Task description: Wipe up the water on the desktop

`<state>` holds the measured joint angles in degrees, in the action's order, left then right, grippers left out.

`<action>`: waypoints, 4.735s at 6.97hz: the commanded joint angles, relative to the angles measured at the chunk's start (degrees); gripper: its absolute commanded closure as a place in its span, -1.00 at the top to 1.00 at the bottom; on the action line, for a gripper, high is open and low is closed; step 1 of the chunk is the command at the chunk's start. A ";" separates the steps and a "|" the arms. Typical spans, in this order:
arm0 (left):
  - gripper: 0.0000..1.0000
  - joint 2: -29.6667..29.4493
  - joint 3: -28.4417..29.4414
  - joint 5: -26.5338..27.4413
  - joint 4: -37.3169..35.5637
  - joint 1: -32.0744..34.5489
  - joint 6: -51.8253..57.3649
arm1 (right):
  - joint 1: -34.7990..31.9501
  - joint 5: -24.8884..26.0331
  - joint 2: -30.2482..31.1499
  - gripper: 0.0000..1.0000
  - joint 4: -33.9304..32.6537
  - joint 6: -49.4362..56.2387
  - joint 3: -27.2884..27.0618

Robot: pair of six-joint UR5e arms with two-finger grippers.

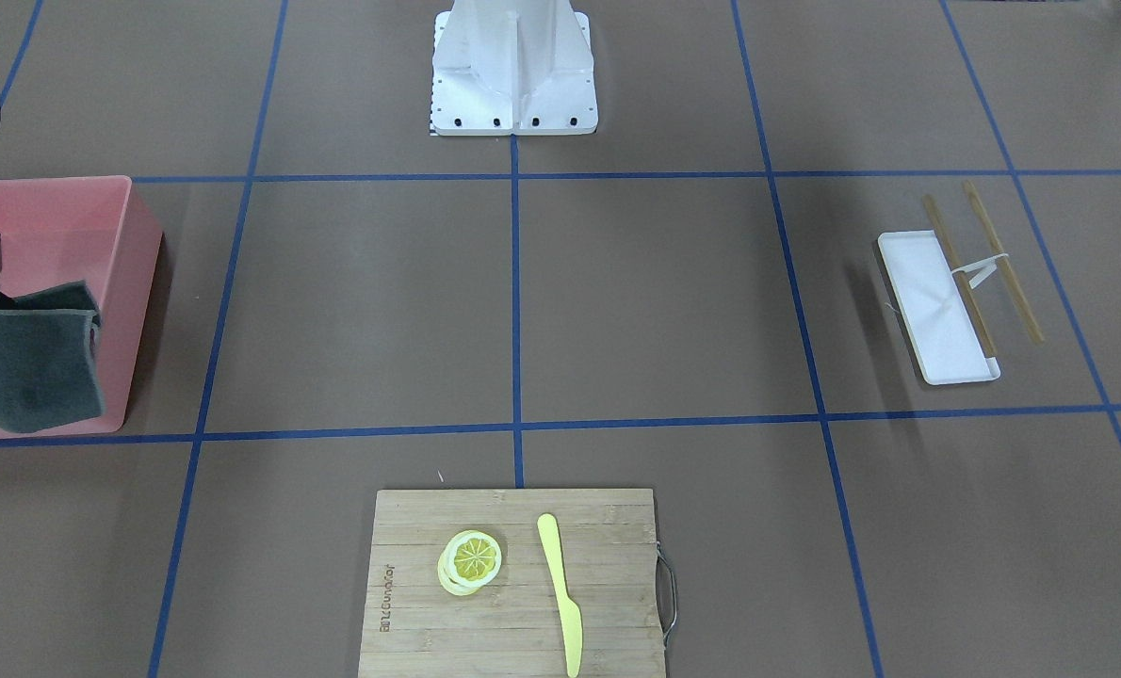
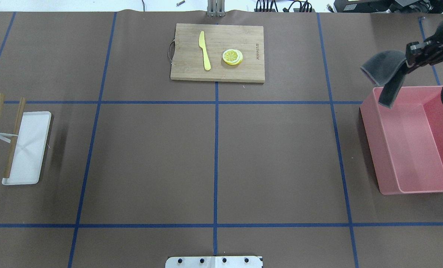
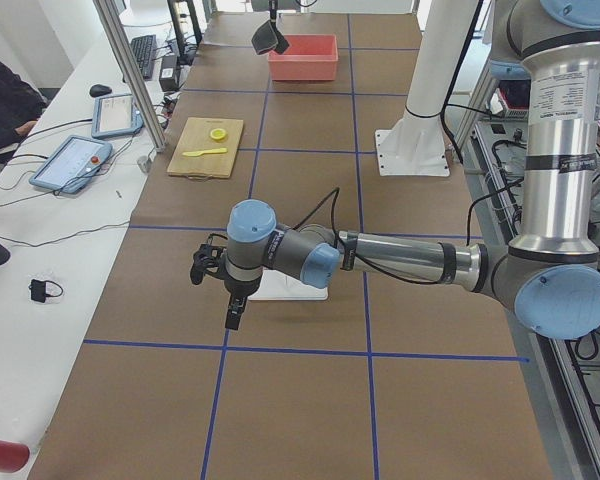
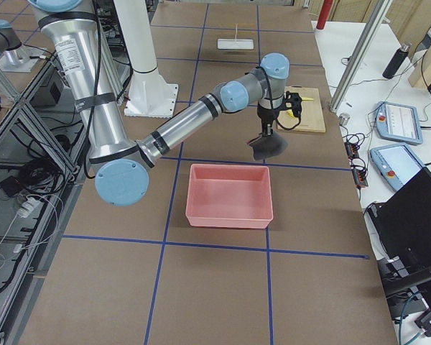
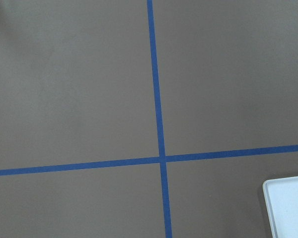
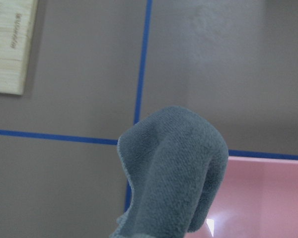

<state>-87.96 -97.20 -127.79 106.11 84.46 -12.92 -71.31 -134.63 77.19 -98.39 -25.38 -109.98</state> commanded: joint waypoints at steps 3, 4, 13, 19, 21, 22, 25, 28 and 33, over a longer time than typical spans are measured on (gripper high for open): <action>0.97 0.07 0.16 -0.27 -0.02 0.01 0.00 | -1.55 0.07 5.52 -0.34 -0.57 8.24 3.62; 0.97 0.16 0.16 -0.27 -0.02 0.01 0.00 | -1.64 0.33 5.86 0.99 -0.22 7.72 3.89; 0.97 2.36 0.08 -6.51 -11.72 7.88 11.10 | -15.52 -0.46 11.23 1.00 5.32 15.89 11.17; 0.97 2.89 -0.01 -3.55 -18.83 9.85 18.64 | -17.02 -0.37 14.48 1.00 5.49 15.98 14.87; 0.97 2.53 -0.01 -4.93 -15.42 9.50 13.37 | -17.11 -0.19 14.22 1.00 5.84 15.98 16.37; 0.97 2.45 0.16 -4.84 -15.32 9.50 13.36 | -17.02 -0.02 13.96 1.00 5.93 15.89 16.38; 0.97 2.53 0.60 -4.84 -15.23 9.41 13.27 | -17.20 -0.20 13.95 1.00 5.93 15.89 16.11; 0.97 2.45 0.52 -4.84 -15.14 9.41 11.78 | -17.20 0.42 13.26 1.00 5.50 15.54 14.72; 0.97 2.36 0.08 -4.93 -15.40 9.41 11.51 | -17.20 1.74 13.34 1.00 5.40 15.36 13.48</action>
<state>-85.58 -97.04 -132.71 90.75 93.87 -1.34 -88.51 -132.85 90.45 -92.96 -9.95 -96.49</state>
